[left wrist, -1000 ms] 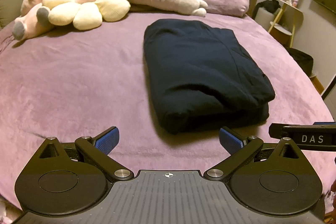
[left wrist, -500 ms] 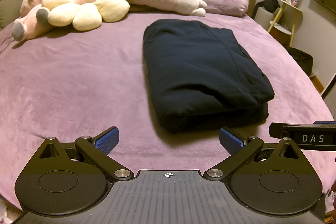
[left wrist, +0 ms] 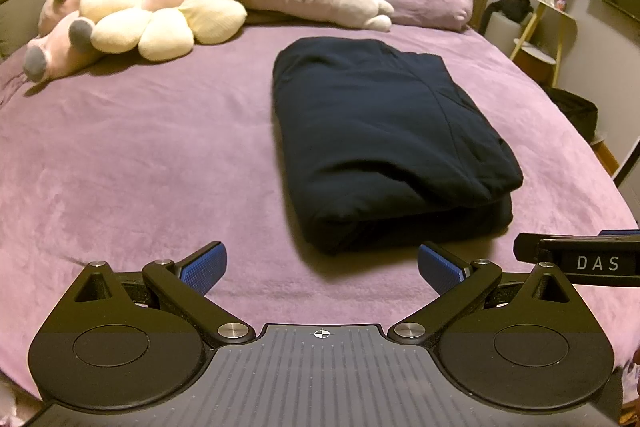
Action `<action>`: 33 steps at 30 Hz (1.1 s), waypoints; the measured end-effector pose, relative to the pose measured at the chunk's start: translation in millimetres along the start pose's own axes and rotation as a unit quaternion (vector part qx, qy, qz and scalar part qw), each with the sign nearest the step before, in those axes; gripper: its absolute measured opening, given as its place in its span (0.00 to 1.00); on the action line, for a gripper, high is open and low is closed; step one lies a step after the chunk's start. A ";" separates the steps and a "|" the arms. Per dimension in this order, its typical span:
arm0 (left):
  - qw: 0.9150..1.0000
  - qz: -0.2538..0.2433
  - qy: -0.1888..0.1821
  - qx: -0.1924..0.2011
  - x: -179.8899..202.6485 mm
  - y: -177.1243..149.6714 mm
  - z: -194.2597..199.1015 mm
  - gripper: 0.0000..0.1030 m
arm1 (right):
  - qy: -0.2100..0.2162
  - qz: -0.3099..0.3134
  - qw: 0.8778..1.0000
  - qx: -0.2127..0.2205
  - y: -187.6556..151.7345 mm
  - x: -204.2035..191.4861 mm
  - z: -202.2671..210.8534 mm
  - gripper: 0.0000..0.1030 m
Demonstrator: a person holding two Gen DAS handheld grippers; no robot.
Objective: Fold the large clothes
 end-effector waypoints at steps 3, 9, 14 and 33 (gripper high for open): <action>1.000 -0.003 0.000 0.001 0.2 0.4 0.5 1.00 | 0.000 0.000 1.000 0.001 0.1 0.0 0.3 0.99; 1.000 -0.008 -0.001 -0.004 1.4 -0.3 -0.5 1.00 | 0.000 0.000 1.000 0.002 0.2 -0.2 1.2 0.99; 1.000 -0.007 0.000 -0.010 0.7 -0.5 -1.3 1.00 | 0.000 0.000 1.000 0.003 0.3 -0.2 1.7 0.98; 1.000 -0.004 0.008 -0.014 -2.2 -0.9 -1.9 1.00 | 0.002 0.001 1.000 0.003 1.9 -1.4 3.7 0.99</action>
Point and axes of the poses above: each gripper's, at about its wrist camera, not at the fingertips, and z roughly against the way its jaws point, x to its right, y to its top, the point moved 10 cm from there along -z, roughly the way its jaws point, and after that the axes turned 11 degrees about -z, right-handed, at the moved point
